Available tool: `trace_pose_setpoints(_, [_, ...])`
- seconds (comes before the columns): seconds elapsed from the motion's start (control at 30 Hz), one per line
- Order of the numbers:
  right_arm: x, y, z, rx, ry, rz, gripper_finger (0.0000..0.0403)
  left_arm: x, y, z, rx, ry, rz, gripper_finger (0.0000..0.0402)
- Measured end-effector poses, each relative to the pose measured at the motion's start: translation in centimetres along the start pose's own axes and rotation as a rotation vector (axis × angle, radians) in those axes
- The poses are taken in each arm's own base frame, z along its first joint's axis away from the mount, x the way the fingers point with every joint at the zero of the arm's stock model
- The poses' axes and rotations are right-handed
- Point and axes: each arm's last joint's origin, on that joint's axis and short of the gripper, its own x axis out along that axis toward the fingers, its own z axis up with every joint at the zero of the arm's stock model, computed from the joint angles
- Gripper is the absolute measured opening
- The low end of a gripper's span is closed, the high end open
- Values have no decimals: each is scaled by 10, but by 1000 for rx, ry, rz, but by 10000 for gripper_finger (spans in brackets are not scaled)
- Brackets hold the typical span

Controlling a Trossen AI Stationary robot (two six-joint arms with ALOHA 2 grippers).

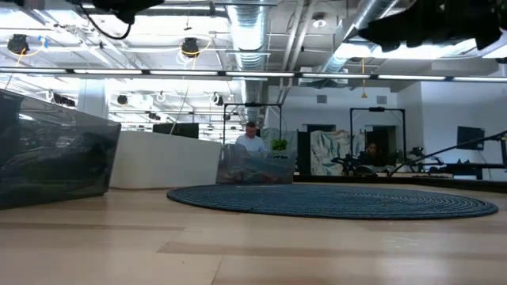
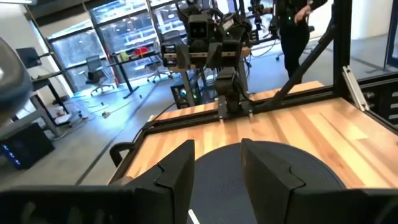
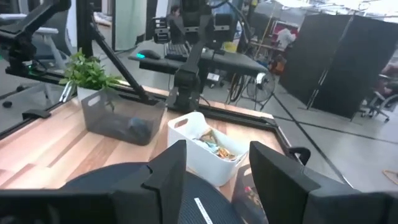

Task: Pick and place Granola Bars by type
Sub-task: Return to Home Position

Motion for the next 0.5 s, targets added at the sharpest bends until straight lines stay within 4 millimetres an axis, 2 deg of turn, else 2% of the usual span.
trace_pose_setpoints(0.27, [2, 5, -26, 29, -35, -25, 169, -19, -1, -19, -49, -41, 8, 126])
trace_pose_setpoints(0.5, [3, 9, -41, 32, -22, -20, 170, -22, -5, -36, -71, -31, -11, 126])
